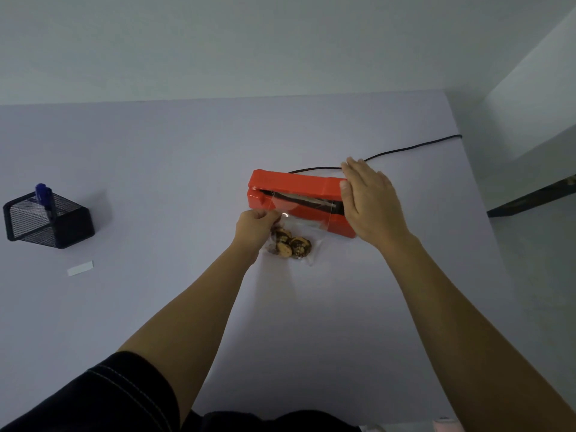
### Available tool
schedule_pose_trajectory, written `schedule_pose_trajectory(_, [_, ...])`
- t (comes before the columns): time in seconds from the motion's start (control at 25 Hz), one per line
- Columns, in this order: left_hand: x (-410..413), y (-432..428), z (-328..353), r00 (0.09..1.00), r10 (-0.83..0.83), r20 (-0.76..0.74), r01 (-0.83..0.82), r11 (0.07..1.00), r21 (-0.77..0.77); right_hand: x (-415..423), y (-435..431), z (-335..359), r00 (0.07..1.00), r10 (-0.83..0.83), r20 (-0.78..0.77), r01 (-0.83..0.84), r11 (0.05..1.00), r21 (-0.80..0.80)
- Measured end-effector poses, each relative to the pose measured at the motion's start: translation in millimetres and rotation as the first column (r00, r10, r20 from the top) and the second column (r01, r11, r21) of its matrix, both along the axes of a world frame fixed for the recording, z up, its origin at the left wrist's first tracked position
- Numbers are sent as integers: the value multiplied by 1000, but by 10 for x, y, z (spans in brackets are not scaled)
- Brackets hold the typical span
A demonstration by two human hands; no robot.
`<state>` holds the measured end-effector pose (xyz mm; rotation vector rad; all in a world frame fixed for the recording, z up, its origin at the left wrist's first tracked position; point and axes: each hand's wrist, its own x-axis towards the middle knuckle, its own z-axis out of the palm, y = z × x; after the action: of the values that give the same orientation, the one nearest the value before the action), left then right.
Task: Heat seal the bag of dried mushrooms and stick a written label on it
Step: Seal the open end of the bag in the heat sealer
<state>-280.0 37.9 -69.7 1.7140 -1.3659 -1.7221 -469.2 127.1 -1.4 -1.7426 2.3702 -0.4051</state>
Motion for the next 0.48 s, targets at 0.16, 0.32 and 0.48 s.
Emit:
schedule_pose_trajectory(0.16, [-15, 3, 40, 1000, 0, -1, 0, 1000, -4, -23, 45, -162, 999, -39, 11, 38, 996, 84])
schedule_pose_trajectory(0.32, [-14, 8, 54, 1000, 12, -16, -12, 1000, 3, -29, 74, -292, 998, -50, 43, 44, 989, 142])
schedule_pose_trajectory(0.48, [-11, 14, 66, 1000, 17, -12, -17, 1000, 14, -11, 90, -378, 997, -57, 55, 48, 988, 149])
